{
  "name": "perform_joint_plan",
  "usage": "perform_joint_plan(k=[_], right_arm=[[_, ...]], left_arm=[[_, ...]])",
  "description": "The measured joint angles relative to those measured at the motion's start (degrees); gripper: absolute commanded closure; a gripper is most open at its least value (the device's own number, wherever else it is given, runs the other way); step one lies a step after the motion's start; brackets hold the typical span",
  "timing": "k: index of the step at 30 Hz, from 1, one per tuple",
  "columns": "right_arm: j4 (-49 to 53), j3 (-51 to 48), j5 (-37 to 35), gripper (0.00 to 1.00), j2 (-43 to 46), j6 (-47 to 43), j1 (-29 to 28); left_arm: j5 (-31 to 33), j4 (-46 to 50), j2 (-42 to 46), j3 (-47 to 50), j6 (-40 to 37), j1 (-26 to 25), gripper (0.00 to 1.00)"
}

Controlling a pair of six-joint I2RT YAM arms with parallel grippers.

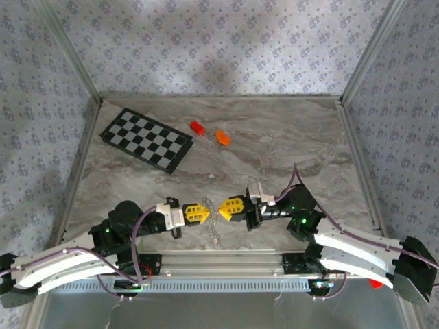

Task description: Put the keys on the keyring

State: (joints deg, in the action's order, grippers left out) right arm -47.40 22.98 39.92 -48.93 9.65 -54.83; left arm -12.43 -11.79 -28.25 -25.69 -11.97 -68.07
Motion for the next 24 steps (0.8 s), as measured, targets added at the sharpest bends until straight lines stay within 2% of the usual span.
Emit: perform_joint_plan(k=[24], right_arm=[[-0.1, 0.1, 0.9, 1.0, -1.0, 0.0, -0.1]], left_arm=[[-0.3, 0.0, 0.1, 0.0, 0.2, 0.0, 1.0]])
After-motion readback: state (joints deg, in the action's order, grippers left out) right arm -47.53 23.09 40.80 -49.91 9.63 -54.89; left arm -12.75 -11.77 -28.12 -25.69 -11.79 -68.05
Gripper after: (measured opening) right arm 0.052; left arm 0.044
